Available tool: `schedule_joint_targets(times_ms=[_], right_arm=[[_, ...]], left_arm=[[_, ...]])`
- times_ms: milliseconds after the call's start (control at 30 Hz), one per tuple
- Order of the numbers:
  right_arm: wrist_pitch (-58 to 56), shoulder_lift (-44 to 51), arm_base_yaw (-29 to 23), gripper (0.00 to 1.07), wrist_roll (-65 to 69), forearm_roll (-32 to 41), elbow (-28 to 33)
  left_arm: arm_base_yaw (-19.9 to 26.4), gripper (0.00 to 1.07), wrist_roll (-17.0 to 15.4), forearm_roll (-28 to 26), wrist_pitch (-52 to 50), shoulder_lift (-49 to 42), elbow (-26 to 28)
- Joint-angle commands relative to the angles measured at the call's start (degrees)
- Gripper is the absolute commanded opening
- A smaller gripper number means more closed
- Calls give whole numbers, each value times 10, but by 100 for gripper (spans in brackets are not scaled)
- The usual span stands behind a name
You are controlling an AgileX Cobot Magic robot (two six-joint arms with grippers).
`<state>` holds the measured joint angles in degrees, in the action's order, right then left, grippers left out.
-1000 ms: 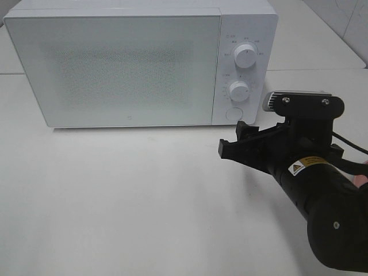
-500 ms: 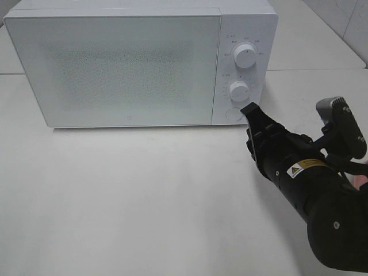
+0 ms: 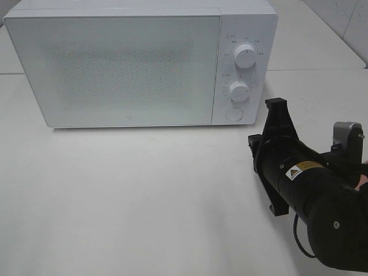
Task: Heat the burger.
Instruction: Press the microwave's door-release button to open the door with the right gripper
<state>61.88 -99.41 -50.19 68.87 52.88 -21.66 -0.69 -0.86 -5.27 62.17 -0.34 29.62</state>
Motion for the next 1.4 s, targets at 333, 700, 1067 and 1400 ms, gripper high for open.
schedule_joint_targets(times_ms=[333,700,1067,1400], right_arm=[[-5,-13,40,0,7,-3,-25],[-19,-81,60,0,18,-19,-91],[-63,-128,111,0,32,-58,-158],[-76,-179,139,0,37,-66,-224]], left_arm=[[-1,100,2,1,-9,-11,-1],[-1,100,2,1,-9,-8,-1],[-1,100,2,1,-9,-8,-1],[-1,100,2,1,-9,-8,-1]])
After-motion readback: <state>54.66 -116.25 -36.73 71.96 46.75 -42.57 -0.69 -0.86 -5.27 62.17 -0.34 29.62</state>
